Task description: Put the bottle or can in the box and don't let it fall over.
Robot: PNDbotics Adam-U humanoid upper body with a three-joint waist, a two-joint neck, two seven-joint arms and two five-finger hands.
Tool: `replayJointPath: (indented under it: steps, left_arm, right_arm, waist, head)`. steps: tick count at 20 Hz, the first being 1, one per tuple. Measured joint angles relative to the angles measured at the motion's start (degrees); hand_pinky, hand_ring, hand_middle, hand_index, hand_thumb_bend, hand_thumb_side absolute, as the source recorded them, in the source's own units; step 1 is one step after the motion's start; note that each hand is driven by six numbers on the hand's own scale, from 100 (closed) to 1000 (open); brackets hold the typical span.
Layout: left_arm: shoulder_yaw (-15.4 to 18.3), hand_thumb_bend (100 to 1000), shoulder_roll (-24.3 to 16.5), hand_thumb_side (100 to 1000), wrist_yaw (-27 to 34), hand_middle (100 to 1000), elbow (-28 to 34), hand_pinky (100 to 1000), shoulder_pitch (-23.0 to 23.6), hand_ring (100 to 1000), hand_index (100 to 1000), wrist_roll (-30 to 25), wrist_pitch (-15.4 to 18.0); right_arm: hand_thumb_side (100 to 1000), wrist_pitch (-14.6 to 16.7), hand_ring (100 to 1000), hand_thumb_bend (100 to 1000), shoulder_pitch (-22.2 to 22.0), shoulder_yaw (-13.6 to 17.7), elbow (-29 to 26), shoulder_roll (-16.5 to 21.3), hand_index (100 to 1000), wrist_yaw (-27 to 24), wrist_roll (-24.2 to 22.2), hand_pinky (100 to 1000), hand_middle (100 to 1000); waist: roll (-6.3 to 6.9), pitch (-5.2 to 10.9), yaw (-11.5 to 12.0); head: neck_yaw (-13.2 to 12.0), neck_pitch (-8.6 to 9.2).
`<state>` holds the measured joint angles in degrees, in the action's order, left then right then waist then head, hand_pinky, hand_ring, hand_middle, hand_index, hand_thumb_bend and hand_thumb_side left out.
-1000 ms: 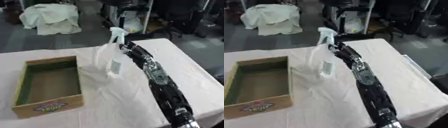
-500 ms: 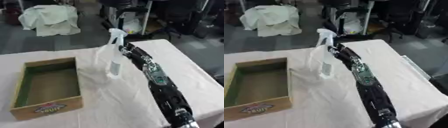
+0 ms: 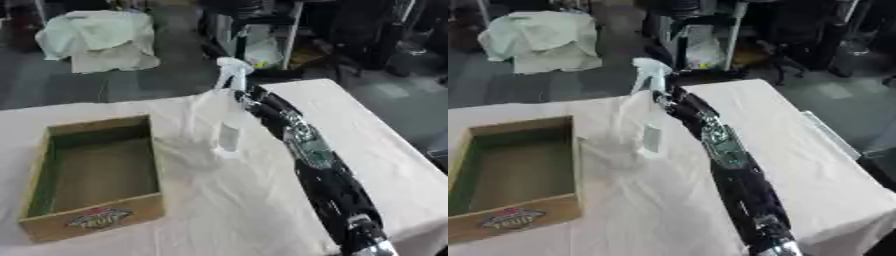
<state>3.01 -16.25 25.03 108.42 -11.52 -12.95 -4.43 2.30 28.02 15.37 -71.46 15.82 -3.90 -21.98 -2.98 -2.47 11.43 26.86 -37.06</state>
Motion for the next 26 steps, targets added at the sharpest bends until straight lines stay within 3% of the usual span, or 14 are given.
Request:
replayJointPath:
  steps: [26]
  left_arm:
    - [0.0, 132, 0.01, 789, -0.13, 1000, 0.0, 1000, 0.0, 1000, 828, -0.24, -0.17]
  right_arm:
    - [470, -0.3, 1000, 100, 0.5, -0.96, 0.1, -0.46, 998, 0.61, -0.75, 980, 1000]
  waist:
    - [0.04, -0.27, 0.17]
  head:
    - [0.47, 0.51]
